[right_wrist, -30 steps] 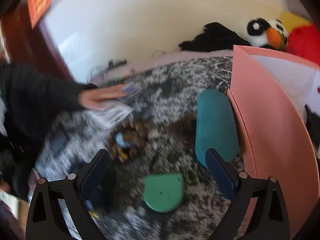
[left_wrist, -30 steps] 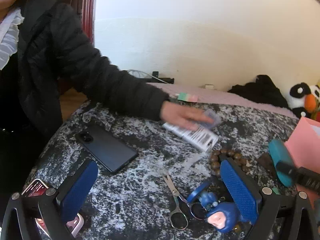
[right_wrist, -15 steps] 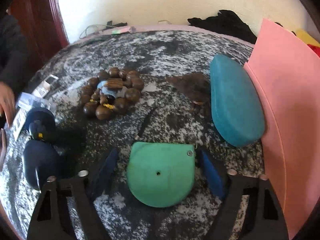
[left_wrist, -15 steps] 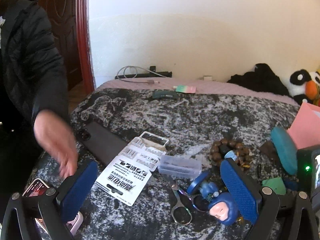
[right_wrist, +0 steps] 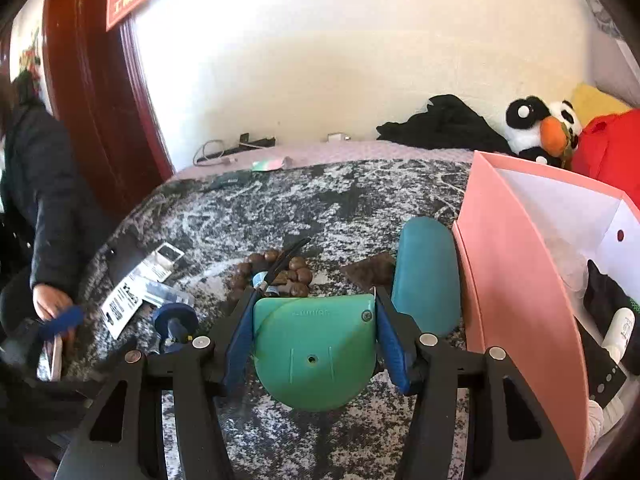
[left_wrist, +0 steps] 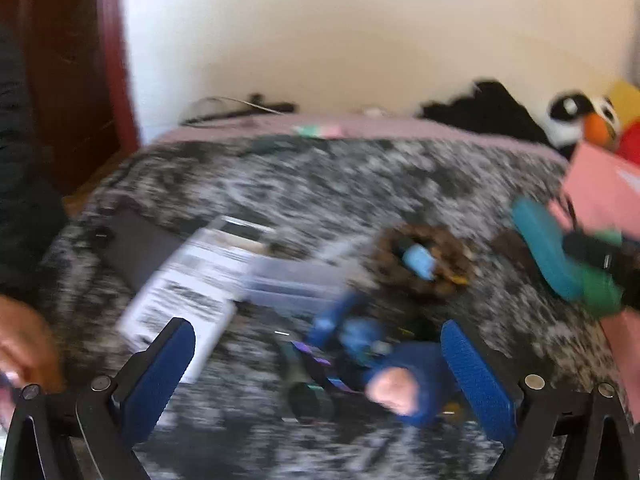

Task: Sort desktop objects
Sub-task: 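Grasp the green tape measure with the right tool while the left grasps the blue figurine, then carry the tape measure and figurine into the pink box and open both tools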

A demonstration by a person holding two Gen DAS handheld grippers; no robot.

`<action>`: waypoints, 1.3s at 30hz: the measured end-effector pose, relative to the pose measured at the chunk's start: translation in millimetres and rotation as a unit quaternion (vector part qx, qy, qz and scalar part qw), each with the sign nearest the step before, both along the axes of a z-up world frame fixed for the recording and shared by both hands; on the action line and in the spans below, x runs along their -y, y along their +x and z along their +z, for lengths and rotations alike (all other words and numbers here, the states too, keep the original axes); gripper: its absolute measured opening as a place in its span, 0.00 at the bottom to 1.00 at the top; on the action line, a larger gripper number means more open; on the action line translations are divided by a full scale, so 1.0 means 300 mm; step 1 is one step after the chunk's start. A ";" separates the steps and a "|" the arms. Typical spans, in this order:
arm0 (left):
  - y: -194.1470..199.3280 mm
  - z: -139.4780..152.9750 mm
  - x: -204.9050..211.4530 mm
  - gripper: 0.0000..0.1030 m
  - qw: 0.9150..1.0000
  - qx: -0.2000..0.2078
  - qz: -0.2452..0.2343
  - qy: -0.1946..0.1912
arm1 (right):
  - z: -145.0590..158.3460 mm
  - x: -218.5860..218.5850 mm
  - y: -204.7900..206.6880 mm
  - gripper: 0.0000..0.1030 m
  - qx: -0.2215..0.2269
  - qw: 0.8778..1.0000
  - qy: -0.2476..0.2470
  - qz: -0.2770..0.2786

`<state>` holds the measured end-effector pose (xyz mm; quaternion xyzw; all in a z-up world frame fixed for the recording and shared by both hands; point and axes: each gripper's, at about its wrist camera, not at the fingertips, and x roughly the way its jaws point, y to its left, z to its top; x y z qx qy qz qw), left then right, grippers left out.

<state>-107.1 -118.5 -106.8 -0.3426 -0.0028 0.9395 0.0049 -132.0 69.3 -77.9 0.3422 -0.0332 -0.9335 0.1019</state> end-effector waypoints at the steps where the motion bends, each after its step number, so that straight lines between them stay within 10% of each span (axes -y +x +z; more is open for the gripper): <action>1: -0.014 -0.020 -0.031 0.99 1.000 0.007 -0.005 -0.006 | 0.002 -0.010 -0.001 0.57 0.003 1.000 -0.004 -0.001; 6: -0.088 -0.130 -0.152 0.98 0.998 0.052 -0.019 -0.009 | 0.023 -0.039 0.011 0.57 0.003 1.000 -0.016 -0.002; 10: -0.124 -0.196 -0.155 0.55 0.997 0.076 -0.017 0.025 | 0.048 -0.048 0.023 0.57 -0.007 1.000 -0.024 0.000; 22: 0.074 0.139 -0.119 0.55 0.995 -0.081 -0.051 0.033 | 0.149 -0.058 0.109 0.57 -0.057 0.998 -0.029 0.000; 31: 0.107 0.202 -0.195 0.56 0.991 -0.107 -0.080 0.027 | 0.264 -0.171 0.227 0.57 -0.101 0.994 -0.025 -0.022; 39: 0.140 0.317 -0.497 0.55 0.962 -0.148 -0.223 0.059 | 0.347 -0.510 0.323 0.57 -0.135 0.981 -0.054 -0.129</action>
